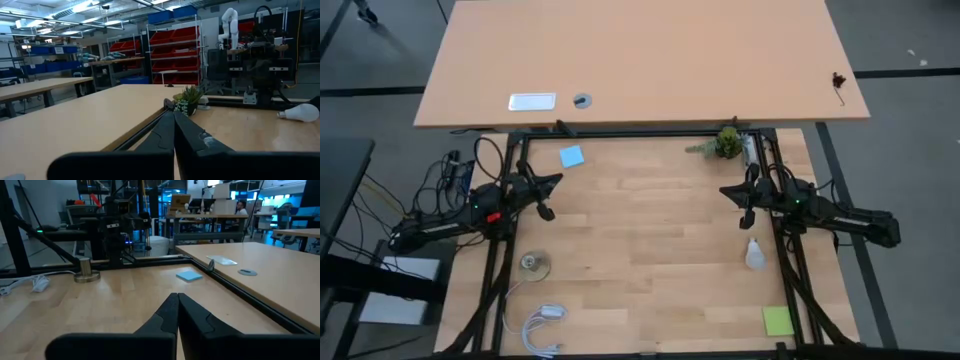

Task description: Screw lightbulb

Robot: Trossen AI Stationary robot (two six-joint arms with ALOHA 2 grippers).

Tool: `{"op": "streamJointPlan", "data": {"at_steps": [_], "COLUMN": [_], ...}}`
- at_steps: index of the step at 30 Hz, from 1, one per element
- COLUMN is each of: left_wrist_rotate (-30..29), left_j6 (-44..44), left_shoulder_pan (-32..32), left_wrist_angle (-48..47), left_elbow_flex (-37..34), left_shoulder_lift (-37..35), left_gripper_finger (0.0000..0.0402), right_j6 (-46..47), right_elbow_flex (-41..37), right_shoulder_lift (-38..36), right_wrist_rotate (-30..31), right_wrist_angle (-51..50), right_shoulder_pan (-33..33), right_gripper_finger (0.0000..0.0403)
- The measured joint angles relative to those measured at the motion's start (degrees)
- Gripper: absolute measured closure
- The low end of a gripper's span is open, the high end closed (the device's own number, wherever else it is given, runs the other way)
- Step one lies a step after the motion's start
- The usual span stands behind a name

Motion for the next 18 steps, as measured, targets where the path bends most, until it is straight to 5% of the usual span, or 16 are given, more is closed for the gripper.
{"op": "streamJointPlan", "data": {"at_steps": [18], "left_wrist_rotate": [-0.01], "left_j6": [0.00], "left_shoulder_pan": [0.01], "left_wrist_angle": [0.00], "left_elbow_flex": [0.00], "left_shoulder_lift": [0.00], "left_gripper_finger": [0.0400], "right_j6": [0.00], "right_elbow_flex": [0.00], "right_shoulder_lift": [0.00], "right_wrist_rotate": [0.00], "right_wrist_angle": [0.00], "right_shoulder_pan": [0.00], "right_gripper_finger": [0.0383]}}
